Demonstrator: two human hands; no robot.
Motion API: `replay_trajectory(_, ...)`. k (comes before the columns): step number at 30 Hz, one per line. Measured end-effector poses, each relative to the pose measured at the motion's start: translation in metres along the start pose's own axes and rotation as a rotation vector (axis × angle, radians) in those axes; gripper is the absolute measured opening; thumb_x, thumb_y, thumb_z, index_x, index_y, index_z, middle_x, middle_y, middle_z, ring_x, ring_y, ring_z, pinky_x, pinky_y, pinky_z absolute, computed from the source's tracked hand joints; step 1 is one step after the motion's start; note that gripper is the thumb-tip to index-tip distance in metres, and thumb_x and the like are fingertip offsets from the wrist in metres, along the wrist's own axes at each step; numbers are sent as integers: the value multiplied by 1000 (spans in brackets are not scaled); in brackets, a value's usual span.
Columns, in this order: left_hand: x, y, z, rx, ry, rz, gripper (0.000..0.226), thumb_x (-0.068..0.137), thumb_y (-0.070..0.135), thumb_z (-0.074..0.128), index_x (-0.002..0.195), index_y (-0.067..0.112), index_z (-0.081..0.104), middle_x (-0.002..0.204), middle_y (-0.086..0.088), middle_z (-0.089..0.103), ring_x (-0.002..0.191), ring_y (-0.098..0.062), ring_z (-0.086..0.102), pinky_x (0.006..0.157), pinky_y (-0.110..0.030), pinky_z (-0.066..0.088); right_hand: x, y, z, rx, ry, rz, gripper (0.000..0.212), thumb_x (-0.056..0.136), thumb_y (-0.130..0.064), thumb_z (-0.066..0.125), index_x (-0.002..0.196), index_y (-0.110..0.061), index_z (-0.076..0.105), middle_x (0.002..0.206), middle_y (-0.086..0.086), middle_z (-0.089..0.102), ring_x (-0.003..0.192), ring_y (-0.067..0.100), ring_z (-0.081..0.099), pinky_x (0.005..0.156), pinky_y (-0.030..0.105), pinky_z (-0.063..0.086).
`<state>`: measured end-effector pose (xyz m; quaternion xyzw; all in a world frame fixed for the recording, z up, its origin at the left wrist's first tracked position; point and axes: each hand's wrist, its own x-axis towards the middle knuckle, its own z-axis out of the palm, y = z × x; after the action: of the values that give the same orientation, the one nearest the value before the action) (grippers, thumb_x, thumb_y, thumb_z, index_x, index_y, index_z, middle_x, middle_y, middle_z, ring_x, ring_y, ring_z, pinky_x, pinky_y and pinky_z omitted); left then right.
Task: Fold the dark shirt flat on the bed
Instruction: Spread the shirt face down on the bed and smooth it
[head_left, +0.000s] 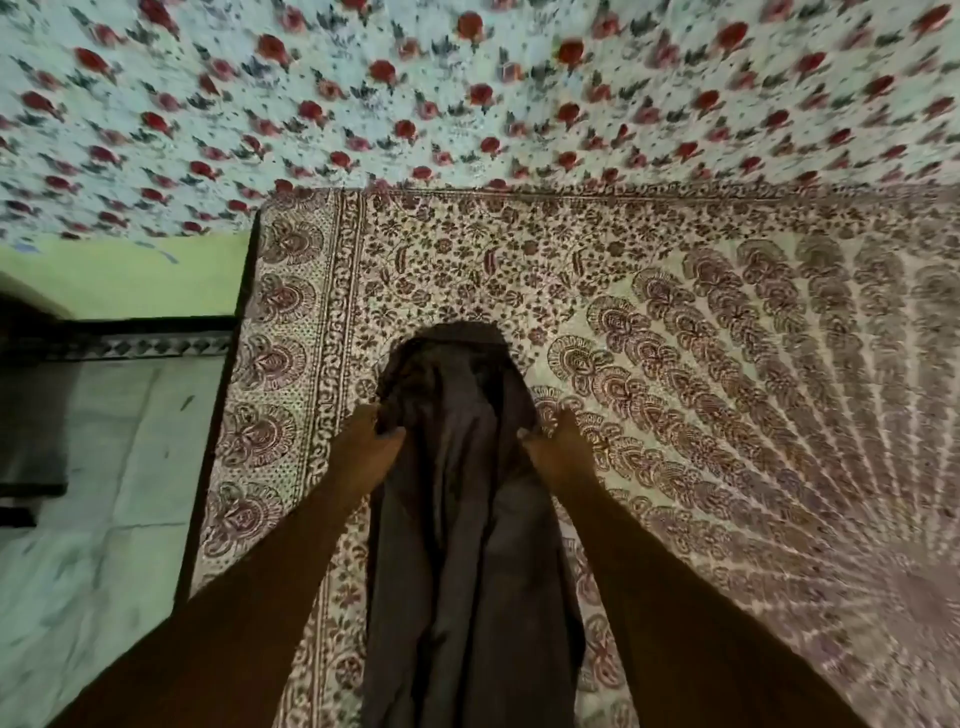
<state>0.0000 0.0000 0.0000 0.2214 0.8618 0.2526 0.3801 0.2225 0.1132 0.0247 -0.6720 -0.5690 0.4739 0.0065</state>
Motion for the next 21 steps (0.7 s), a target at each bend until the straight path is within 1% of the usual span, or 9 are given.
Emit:
replay_trajectory(3,23,-3,7,-43,34,-6,52,83,30,80,125,5,63,117,-18,72,108,-35,71,95,-48,58,27,4,17,-166,-2,33,62,87,-50,73,136,-16,57,142,19,55,134,43,49,110,52,42)
replay_trajectory(5,34,1,12,-98,46,-50,51,82,22,85,124,2,63,112,-11,71,104,-30,70,93,-47,59,41,8,24,-217,-23,26,48,85,-46,73,125,-19,67,136,19,60,133,42,50,112,53,40)
replay_trajectory(6,32,6,12,-155,44,-86,54,79,20,89,124,1,64,112,-10,71,104,-28,70,96,-46,59,42,10,24,-173,-13,10,39,89,-38,73,121,-16,70,129,19,65,128,40,56,109,48,43)
replay_trajectory(8,31,10,8,-347,-26,-152,63,68,31,95,119,2,72,111,-11,77,101,-30,75,97,-47,60,35,7,18,72,42,-38,23,97,-24,68,114,-8,70,113,15,72,112,34,66,97,39,50)
replay_trajectory(11,11,16,5,-477,-129,-195,43,79,32,91,111,7,78,102,-12,80,92,-28,77,87,-38,62,15,11,0,409,61,-118,10,102,-21,62,103,-12,65,98,9,72,97,29,69,90,41,55)
replay_trajectory(13,-10,20,1,-449,-123,-147,31,83,23,87,109,9,79,100,-12,80,92,-30,77,87,-40,62,0,13,-12,432,23,-143,15,103,-29,60,107,-15,63,105,10,72,102,30,70,94,47,57)
replay_trajectory(16,-41,18,-16,-444,-133,-47,11,88,16,82,99,18,80,89,-1,81,91,-29,76,85,-40,61,-22,9,-42,539,-43,-68,10,103,-22,63,103,-12,64,104,12,74,99,31,71,88,42,59)
replay_trajectory(19,-74,16,-37,-331,-156,112,4,95,29,75,93,26,75,83,2,78,85,-25,73,77,-34,56,-54,4,-82,504,-221,-75,29,85,-24,85,103,-6,70,103,12,79,96,31,77,86,43,63)
replay_trajectory(21,-101,18,-56,-99,-129,260,21,92,45,64,84,26,70,76,4,71,75,-20,66,67,-28,47,-80,0,-109,321,-267,-140,32,78,-19,90,105,-8,77,99,8,81,91,26,79,85,42,64)
